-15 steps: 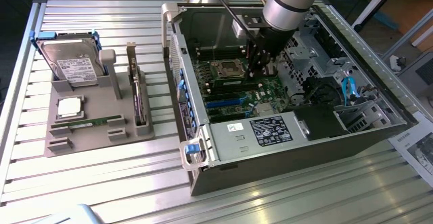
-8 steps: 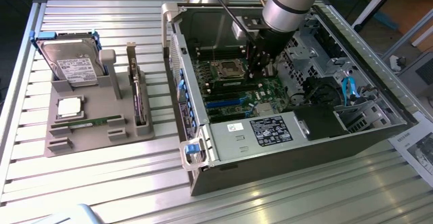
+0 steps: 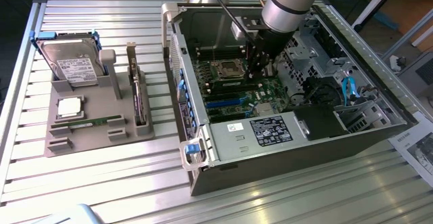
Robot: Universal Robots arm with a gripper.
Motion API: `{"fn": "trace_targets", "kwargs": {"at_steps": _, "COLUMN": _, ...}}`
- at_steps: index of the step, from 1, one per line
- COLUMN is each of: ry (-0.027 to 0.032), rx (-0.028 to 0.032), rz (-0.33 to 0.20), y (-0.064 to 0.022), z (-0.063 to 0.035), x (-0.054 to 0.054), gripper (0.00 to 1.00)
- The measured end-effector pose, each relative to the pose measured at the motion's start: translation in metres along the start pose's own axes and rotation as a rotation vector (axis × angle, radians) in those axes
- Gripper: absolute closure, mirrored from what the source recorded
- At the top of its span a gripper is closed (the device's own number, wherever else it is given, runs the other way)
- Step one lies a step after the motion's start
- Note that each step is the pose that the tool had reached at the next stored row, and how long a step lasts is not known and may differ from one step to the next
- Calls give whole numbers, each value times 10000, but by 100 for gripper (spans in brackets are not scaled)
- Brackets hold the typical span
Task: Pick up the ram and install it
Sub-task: 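Insert the ram into the slot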
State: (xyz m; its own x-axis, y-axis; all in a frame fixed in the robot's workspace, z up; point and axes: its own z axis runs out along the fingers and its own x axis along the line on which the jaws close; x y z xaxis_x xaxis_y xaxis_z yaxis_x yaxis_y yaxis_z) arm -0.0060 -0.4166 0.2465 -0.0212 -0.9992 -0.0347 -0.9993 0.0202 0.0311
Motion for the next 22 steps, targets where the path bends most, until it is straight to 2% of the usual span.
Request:
{"fn": "trace_targets", "kwargs": {"at_steps": 15, "ry": 0, "rx": 6, "rz": 0, "y": 1, "z": 25, "x": 1, "gripper": 88}}
{"fn": "trace_targets", "kwargs": {"at_steps": 20, "ry": -2, "rx": 71, "rz": -3, "y": 15, "z": 26, "x": 1, "gripper": 88}}
{"fn": "trace_targets", "kwargs": {"at_steps": 21, "ry": -3, "rx": 93, "rz": -3, "y": 19, "z": 26, "x": 1, "gripper": 88}}
{"fn": "trace_targets", "kwargs": {"at_steps": 22, "ry": -4, "rx": 141, "rz": -5, "y": 29, "z": 26, "x": 1, "gripper": 88}}
